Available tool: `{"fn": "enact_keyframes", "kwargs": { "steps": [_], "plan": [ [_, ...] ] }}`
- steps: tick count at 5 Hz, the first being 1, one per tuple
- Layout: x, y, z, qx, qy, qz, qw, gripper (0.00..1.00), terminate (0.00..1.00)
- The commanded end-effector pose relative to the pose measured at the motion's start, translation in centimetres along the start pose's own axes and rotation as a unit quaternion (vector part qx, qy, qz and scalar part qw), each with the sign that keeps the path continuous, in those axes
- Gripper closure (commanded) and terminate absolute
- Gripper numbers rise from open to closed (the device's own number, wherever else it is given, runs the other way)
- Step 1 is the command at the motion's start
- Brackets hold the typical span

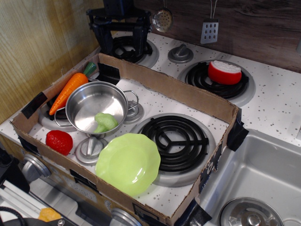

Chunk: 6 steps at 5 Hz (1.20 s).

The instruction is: Take broccoli out of pan

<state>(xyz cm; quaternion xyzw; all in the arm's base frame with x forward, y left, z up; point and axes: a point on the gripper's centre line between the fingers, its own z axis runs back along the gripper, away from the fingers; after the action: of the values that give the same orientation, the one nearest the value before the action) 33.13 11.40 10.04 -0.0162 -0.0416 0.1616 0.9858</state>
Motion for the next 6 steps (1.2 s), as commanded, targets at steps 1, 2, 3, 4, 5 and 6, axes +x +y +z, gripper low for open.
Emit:
{"fn": "enact_keyframes", "kwargs": {
  "steps": [1,2,3,4,5,6],
  "plan": [
    [-1.1,0.4,1.2,-0.017,-0.027,0.119,0.9924,0.00,0.00],
    [-2.3,1.1,0.6,-0.039,-0.027,0.185,0.9816,0.00,0.00],
    [-3.4,0.9,1.1,-0.019,-0.026,0.237,0.9711,0.00,0.00],
    [-4.5,0.7,1.1,-0.019,-0.011,0.261,0.9650,0.00,0.00],
    [-5.5,0.4,-0.3,-0.031,-0.009,0.273,0.9615,0.00,0.00],
    [-6.2,0.2,-1.4,-0.022,-0.001,0.293,0.9557,0.00,0.00]
  ]
}}
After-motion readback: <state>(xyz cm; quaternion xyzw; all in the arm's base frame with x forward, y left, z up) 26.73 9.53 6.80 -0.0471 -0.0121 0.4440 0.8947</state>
